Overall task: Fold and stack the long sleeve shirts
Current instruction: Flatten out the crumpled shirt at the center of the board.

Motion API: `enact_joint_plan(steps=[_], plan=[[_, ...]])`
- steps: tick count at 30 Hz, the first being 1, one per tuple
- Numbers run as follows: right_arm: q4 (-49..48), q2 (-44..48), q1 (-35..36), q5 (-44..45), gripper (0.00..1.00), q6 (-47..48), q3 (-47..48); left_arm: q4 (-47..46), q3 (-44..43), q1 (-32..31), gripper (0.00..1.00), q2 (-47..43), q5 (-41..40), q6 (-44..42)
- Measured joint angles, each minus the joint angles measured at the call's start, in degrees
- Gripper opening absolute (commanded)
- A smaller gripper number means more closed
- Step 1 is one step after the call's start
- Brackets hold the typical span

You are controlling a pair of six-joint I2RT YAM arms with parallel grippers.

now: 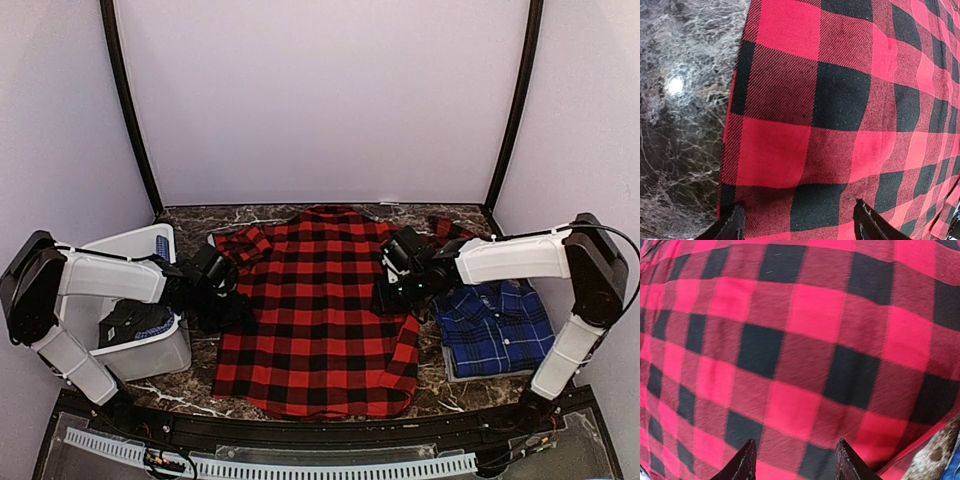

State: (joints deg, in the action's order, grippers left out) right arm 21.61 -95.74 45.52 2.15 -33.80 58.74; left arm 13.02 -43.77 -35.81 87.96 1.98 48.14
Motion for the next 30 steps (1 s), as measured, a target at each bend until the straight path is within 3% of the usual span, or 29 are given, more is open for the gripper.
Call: enact_joint_plan(steps=[15, 30], plan=[[2.05, 1.79, -8.50, -0.85, 0.51, 3.80, -6.62, 1.90, 0.33, 1.70, 0.73, -1.01, -0.31, -1.68], [11.21, 13.03, -6.69, 1.33, 0.51, 2.80, -8.44, 1.97, 1.11, 3.58, 0.73, -1.77, 0.37, -3.10]])
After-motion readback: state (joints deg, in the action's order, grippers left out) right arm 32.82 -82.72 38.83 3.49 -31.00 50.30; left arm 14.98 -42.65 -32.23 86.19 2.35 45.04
